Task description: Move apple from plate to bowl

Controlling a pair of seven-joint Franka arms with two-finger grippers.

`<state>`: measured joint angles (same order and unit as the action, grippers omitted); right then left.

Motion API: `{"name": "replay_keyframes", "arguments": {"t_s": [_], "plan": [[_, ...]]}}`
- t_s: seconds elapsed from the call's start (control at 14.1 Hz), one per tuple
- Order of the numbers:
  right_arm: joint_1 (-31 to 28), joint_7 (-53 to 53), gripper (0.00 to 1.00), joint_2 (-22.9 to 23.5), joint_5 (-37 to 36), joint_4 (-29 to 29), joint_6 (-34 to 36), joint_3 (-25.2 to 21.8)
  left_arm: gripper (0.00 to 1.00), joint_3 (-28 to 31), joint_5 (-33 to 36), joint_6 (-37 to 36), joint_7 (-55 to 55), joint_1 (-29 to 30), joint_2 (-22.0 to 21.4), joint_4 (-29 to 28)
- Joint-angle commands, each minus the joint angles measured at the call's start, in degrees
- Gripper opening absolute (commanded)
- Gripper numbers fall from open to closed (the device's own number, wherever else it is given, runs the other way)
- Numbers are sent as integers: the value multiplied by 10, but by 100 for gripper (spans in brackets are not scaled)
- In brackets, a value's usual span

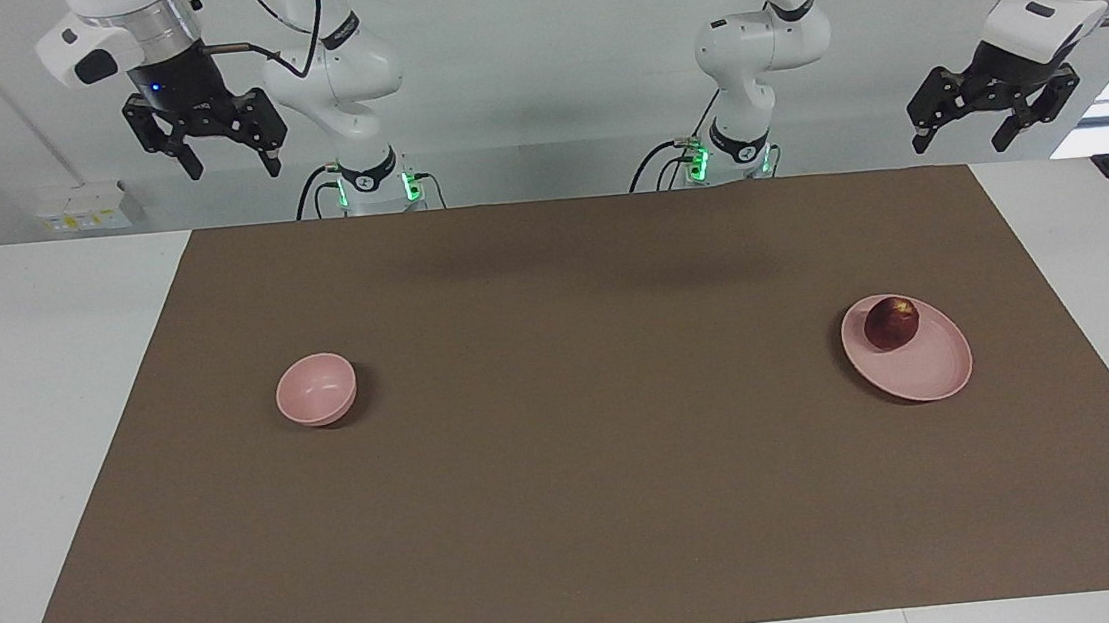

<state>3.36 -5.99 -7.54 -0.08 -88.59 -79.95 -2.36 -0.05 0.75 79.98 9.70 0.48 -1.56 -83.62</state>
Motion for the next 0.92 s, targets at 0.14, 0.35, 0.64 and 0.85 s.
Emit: {"name": "replay_keyframes", "arguments": {"t_s": [0.14, 0.35, 0.64, 0.85], "plan": [[-9, 17, 100, 5, 11, 7, 0, 0, 100, -6, -8, -11, 2, 9, 0, 6], [-7, 22, 100, 4, 8, 7, 5, 1, 100, -6, -9, -13, 0, 7, -2, 5], [-10, 63, 100, 4, 0, 6, -1, 0, 100, -7, -9, 31, 10, 6, -15, -23], [-10, 70, 100, 4, -1, 6, -1, 0, 100, -7, -9, 59, 36, 9, -30, -67]]}}
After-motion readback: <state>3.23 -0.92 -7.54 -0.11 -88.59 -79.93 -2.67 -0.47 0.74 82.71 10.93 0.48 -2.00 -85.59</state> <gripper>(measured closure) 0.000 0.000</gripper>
